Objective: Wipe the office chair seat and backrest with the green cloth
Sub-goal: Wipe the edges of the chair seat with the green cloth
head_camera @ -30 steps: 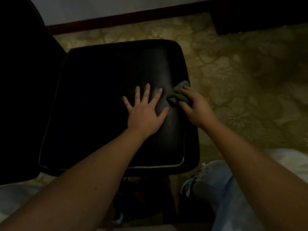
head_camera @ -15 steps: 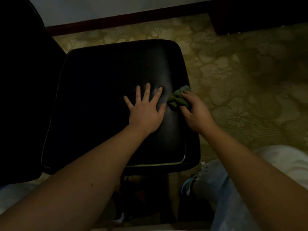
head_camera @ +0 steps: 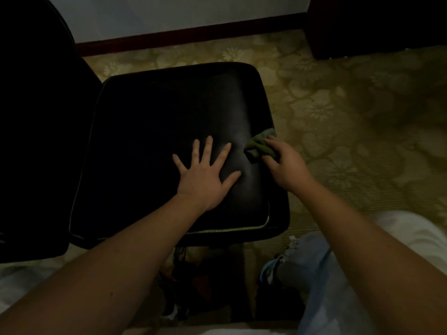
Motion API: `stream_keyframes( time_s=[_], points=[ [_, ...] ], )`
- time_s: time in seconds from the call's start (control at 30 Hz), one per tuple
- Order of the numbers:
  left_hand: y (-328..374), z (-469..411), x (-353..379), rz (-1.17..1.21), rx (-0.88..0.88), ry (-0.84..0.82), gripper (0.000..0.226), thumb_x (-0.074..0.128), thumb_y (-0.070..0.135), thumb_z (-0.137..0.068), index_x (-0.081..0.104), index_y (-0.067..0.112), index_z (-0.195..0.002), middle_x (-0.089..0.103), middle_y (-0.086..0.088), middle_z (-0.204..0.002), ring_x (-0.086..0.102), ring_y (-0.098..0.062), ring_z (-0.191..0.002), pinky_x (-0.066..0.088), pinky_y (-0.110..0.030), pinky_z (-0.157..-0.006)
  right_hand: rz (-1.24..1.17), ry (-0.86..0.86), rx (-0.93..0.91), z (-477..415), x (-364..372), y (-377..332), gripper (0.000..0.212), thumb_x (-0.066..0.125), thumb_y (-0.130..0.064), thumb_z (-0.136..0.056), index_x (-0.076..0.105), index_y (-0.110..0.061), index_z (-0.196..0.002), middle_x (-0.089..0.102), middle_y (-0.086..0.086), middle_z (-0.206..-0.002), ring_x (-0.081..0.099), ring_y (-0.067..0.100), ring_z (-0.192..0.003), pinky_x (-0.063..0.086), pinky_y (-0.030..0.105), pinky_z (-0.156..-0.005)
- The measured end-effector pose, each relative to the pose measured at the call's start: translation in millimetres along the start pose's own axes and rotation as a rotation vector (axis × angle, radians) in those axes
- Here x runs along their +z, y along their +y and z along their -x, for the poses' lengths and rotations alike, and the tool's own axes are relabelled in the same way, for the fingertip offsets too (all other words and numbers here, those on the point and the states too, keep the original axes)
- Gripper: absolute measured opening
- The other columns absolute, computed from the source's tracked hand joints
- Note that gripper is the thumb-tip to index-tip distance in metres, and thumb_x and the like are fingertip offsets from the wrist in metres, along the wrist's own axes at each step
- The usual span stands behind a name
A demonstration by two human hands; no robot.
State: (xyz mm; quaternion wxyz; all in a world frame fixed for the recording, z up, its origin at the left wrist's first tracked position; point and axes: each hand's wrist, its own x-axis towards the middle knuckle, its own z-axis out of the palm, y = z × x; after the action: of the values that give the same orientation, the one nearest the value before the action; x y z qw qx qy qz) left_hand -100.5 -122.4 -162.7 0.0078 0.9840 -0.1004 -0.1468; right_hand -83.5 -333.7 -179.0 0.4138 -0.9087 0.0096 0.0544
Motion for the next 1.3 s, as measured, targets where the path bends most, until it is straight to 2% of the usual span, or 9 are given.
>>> stream_keyframes(
  time_s=[0.23,0.47,0.67,0.77,0.83,0.97,1.17,1.3],
  points=[
    [7,-5,-2,0.033,-0.035,-0.013,0.073,0.009,0.078,-0.093,-0.015,0.047,-0.155,-0.022,0.000,-0.168,-0.021,-0.031,-0.154,-0.003,-0.076,-0.113,0.008,-0.007,-0.015,-6,-3,1,0.048,0.061,-0.014,-0.094,0.051,-0.007,-0.141,0.043,0.011,-0.152,0.040,0.023,-0.140,0.024,0.021,-0.110],
    [17,-16,-2,0.056,-0.108,0.008,0.073,0.010,0.077,-0.094,-0.014,0.045,-0.156,-0.021,-0.002,-0.168,-0.020,-0.033,-0.153,-0.004,-0.077,-0.112,-0.008,0.015,-0.019,-8,-6,6,0.045,0.063,-0.012,-0.093,0.054,-0.005,-0.137,0.051,0.014,-0.144,0.046,0.026,-0.135,0.033,0.034,-0.115],
    [24,-21,-6,0.073,-0.128,0.001,0.073,0.011,0.075,-0.096,-0.013,0.043,-0.157,-0.020,-0.003,-0.168,-0.019,-0.034,-0.153,-0.003,-0.077,-0.112,0.008,-0.004,-0.035,-10,-8,10,0.046,0.062,-0.015,-0.094,0.053,-0.006,-0.138,0.050,0.012,-0.146,0.044,0.024,-0.137,0.030,0.032,-0.116],
    [19,-14,-7,0.071,-0.077,-0.011,0.071,0.012,0.074,-0.097,-0.012,0.045,-0.157,-0.020,-0.002,-0.168,-0.019,-0.034,-0.154,-0.004,-0.076,-0.113,0.016,-0.002,-0.044,-17,-7,10,0.046,0.061,-0.015,-0.095,0.052,-0.006,-0.139,0.047,0.012,-0.148,0.042,0.024,-0.138,0.029,0.033,-0.117],
    [16,-6,-5,0.058,-0.032,-0.019,0.070,0.012,0.073,-0.097,-0.012,0.045,-0.157,-0.020,-0.001,-0.168,-0.018,-0.033,-0.154,-0.003,-0.075,-0.114,0.024,-0.005,-0.043,-22,-7,8,0.046,0.060,-0.015,-0.096,0.051,-0.006,-0.140,0.045,0.012,-0.150,0.040,0.023,-0.140,0.026,0.029,-0.117],
    [17,-2,-1,0.051,-0.022,-0.027,0.069,0.009,0.073,-0.097,-0.015,0.046,-0.156,-0.022,0.000,-0.168,-0.021,-0.033,-0.153,-0.005,-0.075,-0.114,0.017,-0.030,-0.040,-30,-13,7,0.047,0.060,-0.014,-0.095,0.051,-0.006,-0.141,0.045,0.012,-0.150,0.040,0.024,-0.140,0.026,0.029,-0.117],
    [19,-2,2,0.044,-0.031,-0.009,0.069,0.009,0.072,-0.097,-0.015,0.045,-0.156,-0.022,0.000,-0.168,-0.021,-0.033,-0.153,-0.005,-0.075,-0.114,0.072,-0.075,-0.064,-1,-15,9,0.047,0.061,-0.014,-0.094,0.052,-0.007,-0.140,0.046,0.011,-0.150,0.041,0.023,-0.139,0.027,0.029,-0.117],
    [18,-2,4,0.048,-0.030,-0.001,0.070,0.007,0.073,-0.096,-0.017,0.045,-0.155,-0.022,0.000,-0.167,-0.021,-0.034,-0.153,-0.004,-0.075,-0.114,0.119,-0.100,-0.093,10,-14,9,0.049,0.061,-0.012,-0.094,0.050,-0.006,-0.142,0.041,0.012,-0.152,0.037,0.024,-0.141,0.022,0.024,-0.115]
  ],
)
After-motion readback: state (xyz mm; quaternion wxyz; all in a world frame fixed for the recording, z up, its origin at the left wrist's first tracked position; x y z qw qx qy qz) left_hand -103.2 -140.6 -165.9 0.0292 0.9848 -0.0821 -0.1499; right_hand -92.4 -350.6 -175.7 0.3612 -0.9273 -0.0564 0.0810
